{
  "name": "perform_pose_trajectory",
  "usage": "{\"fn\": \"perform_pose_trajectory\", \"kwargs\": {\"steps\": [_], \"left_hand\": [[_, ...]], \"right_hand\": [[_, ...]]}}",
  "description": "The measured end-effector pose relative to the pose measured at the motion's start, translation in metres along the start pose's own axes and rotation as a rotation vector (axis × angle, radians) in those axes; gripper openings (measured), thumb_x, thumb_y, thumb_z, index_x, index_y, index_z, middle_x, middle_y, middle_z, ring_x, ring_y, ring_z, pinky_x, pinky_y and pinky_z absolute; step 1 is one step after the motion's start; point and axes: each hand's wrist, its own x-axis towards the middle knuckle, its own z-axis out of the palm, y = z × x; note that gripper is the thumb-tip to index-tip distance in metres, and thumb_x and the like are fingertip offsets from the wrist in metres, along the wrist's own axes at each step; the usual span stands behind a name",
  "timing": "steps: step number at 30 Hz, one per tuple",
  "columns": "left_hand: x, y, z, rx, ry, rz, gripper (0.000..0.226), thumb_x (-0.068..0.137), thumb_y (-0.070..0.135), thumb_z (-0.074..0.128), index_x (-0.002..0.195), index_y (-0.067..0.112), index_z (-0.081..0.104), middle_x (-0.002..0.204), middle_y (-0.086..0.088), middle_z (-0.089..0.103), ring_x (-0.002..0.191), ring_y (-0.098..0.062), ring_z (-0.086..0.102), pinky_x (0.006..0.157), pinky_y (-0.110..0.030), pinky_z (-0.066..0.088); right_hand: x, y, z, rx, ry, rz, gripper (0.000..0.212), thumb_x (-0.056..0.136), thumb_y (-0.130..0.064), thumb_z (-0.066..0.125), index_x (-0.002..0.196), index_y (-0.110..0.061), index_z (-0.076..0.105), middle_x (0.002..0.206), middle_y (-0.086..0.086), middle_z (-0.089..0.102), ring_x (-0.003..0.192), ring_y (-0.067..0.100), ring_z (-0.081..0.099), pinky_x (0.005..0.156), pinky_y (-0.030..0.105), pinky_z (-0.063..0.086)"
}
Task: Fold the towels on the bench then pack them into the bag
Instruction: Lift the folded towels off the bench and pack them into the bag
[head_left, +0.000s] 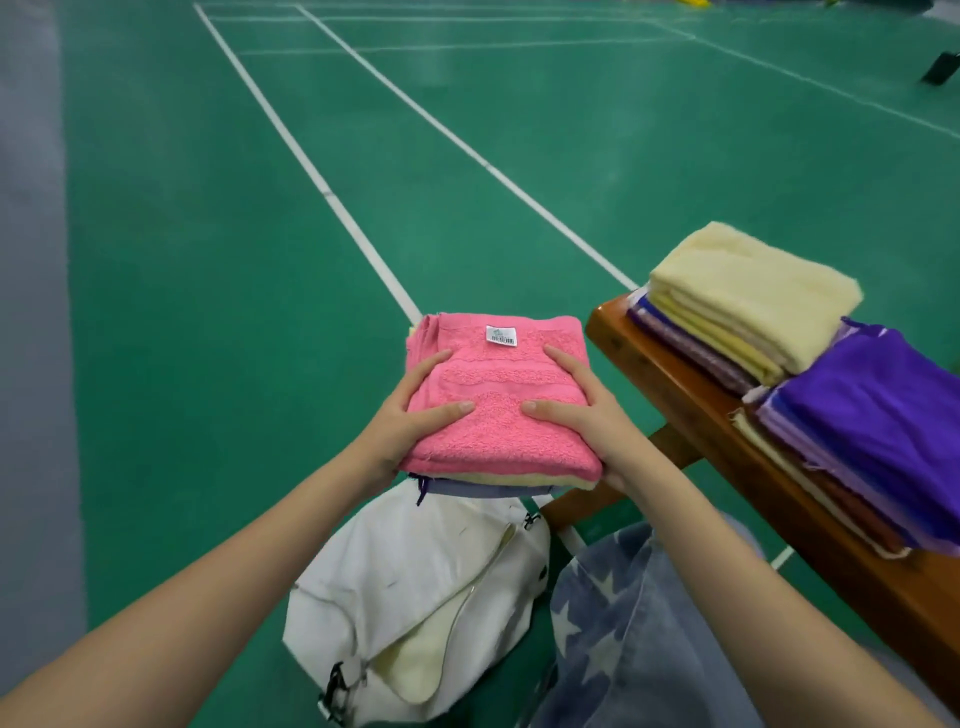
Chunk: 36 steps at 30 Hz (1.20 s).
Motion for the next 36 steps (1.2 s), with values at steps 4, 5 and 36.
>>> {"fn": "perform_pose_trajectory", "kwargs": {"steps": [4, 5, 36], "left_hand": [[-0.001, -0.035, -0.021, -0.045, 0.063, -0.058, 0.073, 0.048, 0.032, 0.081, 0.116, 0.045, 0.057, 0.13, 0.003, 0.054, 0.109, -0.02, 0.062, 0.081, -0.03, 0.055], [-0.001, -0.044, -0.026, -0.062, 0.077, -0.073, 0.074, 0.048, 0.032, 0.081, 0.116, 0.045, 0.057, 0.13, 0.003, 0.054, 0.109, -0.02, 0.062, 0.082, -0.031, 0.055], [-0.051, -0.247, -0.099, -0.303, 0.264, -0.435, 0.097, 0.028, 0.044, 0.094, 0.118, 0.046, 0.056, 0.126, -0.003, 0.047, 0.108, -0.035, 0.06, 0.069, -0.036, 0.057]], "right_hand": [[0.016, 0.03, 0.014, -0.011, -0.034, 0.054, 0.072, 0.072, -0.018, 0.078, 0.13, -0.047, 0.045, 0.131, -0.001, 0.044, 0.109, 0.021, 0.056, 0.089, 0.039, 0.052], [0.019, 0.037, 0.018, -0.015, -0.045, 0.07, 0.073, 0.072, -0.018, 0.078, 0.129, -0.047, 0.044, 0.132, -0.001, 0.043, 0.11, 0.022, 0.055, 0.091, 0.04, 0.051], [0.064, 0.242, 0.077, 0.214, -0.146, 1.057, 0.047, 0.073, -0.042, 0.073, 0.105, -0.017, 0.049, 0.106, 0.019, 0.062, 0.1, 0.036, 0.06, 0.091, 0.049, 0.049]]}}
